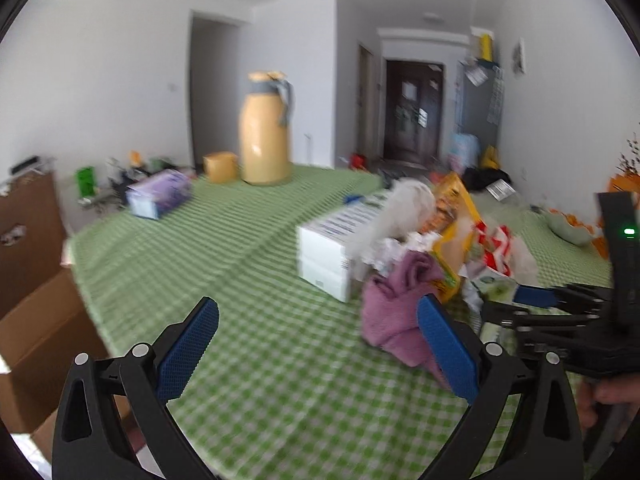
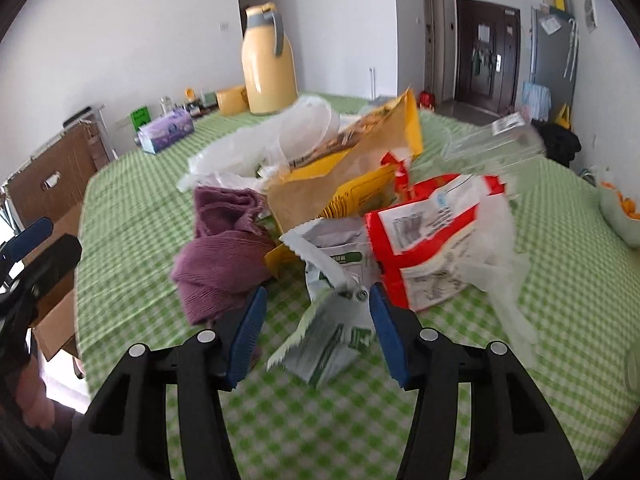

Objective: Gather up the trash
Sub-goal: 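Grasp the purple cloth with the left tool while the right tool grasps the white-green wrapper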

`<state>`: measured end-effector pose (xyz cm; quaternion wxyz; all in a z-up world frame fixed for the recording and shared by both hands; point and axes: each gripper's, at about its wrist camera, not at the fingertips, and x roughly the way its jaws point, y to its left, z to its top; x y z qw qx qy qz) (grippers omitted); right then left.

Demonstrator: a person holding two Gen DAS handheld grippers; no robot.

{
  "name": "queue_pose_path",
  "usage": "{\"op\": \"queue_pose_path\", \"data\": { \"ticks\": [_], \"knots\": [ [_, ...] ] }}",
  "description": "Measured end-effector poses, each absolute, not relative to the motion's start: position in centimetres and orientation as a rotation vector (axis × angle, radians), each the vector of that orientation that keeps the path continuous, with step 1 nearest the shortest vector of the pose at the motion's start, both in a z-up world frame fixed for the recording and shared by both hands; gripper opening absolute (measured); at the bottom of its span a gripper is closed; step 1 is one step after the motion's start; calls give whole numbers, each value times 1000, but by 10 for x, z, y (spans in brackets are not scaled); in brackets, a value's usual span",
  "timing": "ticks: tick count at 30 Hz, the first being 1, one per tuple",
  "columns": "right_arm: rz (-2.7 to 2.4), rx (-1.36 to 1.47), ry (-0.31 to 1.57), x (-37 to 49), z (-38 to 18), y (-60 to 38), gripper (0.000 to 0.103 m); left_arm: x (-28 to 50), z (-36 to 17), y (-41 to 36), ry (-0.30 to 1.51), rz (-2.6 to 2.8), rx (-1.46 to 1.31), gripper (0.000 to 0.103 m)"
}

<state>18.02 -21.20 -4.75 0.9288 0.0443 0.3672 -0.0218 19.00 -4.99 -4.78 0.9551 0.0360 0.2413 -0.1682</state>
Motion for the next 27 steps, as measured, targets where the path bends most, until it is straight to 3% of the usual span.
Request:
{"op": "queue_pose_path", "data": {
  "ticks": [3,5,8,9,10,15,21,27],
  "knots": [
    [-68,88,795,193,-56,-215,52,210,-57,-70,555,-423,76,96],
    [-77,88,810,193,-59,-221,43,223,-65,-87,598,-476,92,96],
    [-72,130,816,184,-57,-233,38,243,-79,-110,687,-514,116,96],
    [-71,131,820,179,-55,-236,37,252,-86,-120,729,-530,121,91],
    [-61,136,814,173,-50,-238,25,257,-90,-127,762,-537,127,88],
    [-32,167,783,154,-29,-247,24,276,-105,-147,850,-539,136,51],
    [54,170,701,139,16,-238,24,273,-87,-128,844,-586,91,37],
    [57,129,595,135,56,-226,24,260,-37,-77,736,-628,-11,37]
  ]
}}
